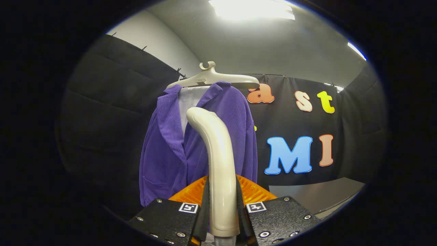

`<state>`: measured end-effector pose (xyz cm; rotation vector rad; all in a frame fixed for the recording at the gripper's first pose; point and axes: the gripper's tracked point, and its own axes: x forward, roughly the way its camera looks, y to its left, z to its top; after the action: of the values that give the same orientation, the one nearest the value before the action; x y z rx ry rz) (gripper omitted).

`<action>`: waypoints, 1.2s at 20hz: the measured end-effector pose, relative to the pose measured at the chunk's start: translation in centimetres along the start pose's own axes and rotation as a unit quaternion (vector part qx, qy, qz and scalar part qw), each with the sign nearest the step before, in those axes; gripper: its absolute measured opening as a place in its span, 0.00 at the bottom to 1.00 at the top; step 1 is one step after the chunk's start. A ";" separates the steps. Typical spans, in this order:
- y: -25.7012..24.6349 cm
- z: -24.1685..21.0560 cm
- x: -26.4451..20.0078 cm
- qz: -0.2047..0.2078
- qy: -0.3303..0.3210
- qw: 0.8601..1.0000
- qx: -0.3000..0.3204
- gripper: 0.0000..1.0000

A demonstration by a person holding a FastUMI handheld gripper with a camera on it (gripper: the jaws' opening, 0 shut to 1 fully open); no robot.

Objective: Iron the clothes twice with a garment steamer, once on the left side and once on the right side.

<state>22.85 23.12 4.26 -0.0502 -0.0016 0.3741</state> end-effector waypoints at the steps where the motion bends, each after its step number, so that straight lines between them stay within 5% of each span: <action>1: 0.0 -0.6 -0.2 0.000 0.005 1.000 0.000 0.36; 24: 0.9 -13.3 -4.8 -0.004 0.117 0.993 0.013 0.37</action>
<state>18.24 21.55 -9.05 -0.0673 0.2359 0.3578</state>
